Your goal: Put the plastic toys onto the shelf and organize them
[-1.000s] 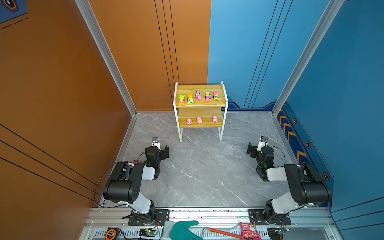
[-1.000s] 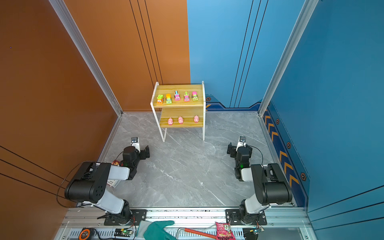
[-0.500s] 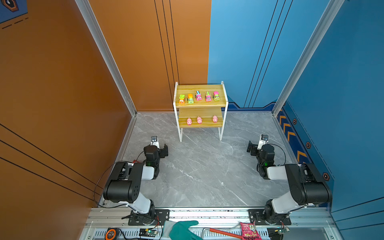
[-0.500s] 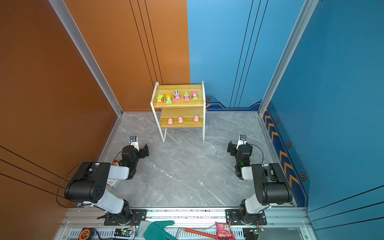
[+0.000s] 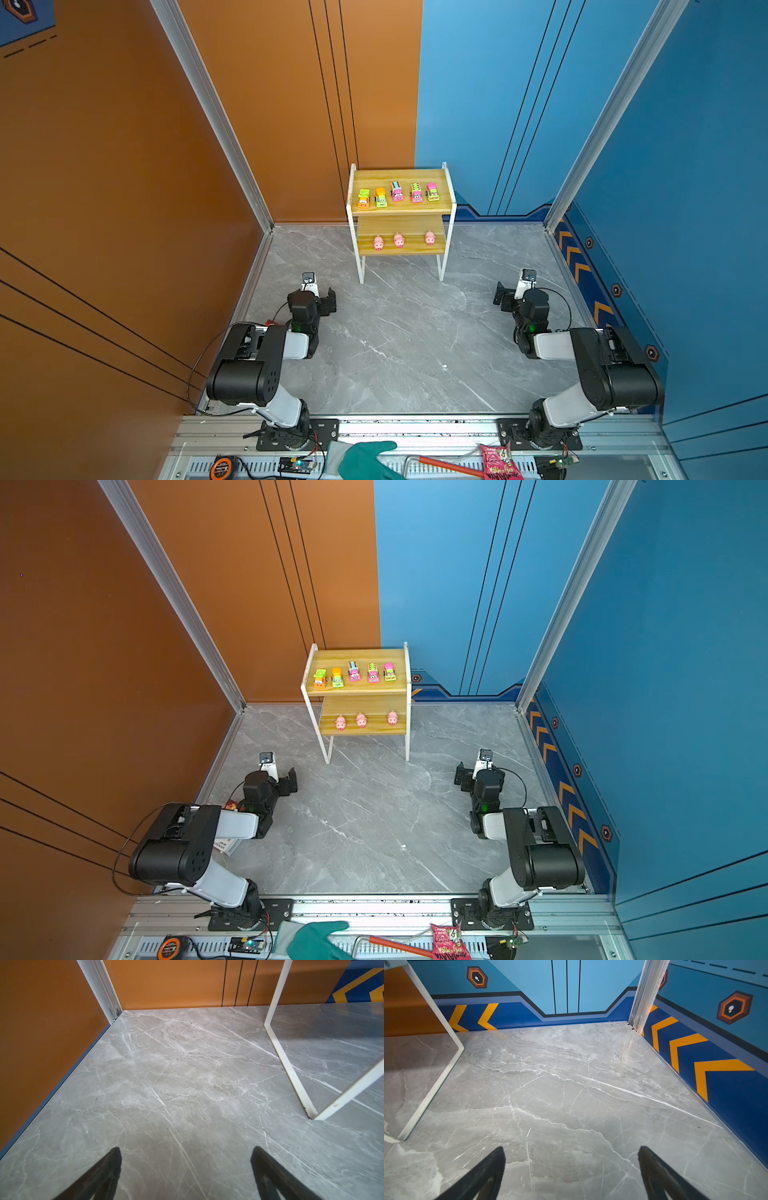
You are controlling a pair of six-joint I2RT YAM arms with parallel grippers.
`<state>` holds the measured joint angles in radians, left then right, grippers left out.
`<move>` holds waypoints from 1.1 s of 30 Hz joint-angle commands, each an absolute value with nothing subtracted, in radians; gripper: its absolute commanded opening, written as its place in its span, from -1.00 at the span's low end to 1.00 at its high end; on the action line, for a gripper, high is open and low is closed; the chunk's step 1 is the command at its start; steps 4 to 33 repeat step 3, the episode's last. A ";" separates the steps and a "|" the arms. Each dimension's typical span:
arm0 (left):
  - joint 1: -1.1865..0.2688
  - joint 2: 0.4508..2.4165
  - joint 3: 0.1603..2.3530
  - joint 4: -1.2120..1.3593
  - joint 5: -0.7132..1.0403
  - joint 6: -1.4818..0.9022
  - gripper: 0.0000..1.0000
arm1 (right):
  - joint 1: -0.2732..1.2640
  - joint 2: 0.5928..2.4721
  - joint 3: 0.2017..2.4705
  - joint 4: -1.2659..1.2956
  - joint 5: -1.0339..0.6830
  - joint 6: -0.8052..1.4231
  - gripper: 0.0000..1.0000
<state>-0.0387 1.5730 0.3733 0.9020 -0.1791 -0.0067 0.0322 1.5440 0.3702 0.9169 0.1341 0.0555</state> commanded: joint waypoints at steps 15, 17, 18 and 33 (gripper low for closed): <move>-0.038 1.561 0.381 0.916 -0.174 0.007 0.96 | 0.028 1.546 0.377 0.901 0.120 0.059 1.00; -0.038 1.561 0.381 0.916 -0.174 0.007 0.96 | 0.028 1.546 0.377 0.901 0.120 0.059 1.00; -0.038 1.561 0.381 0.916 -0.174 0.007 0.96 | 0.028 1.546 0.377 0.901 0.120 0.059 1.00; -0.038 1.561 0.381 0.916 -0.174 0.007 0.96 | 0.028 1.546 0.377 0.901 0.120 0.059 1.00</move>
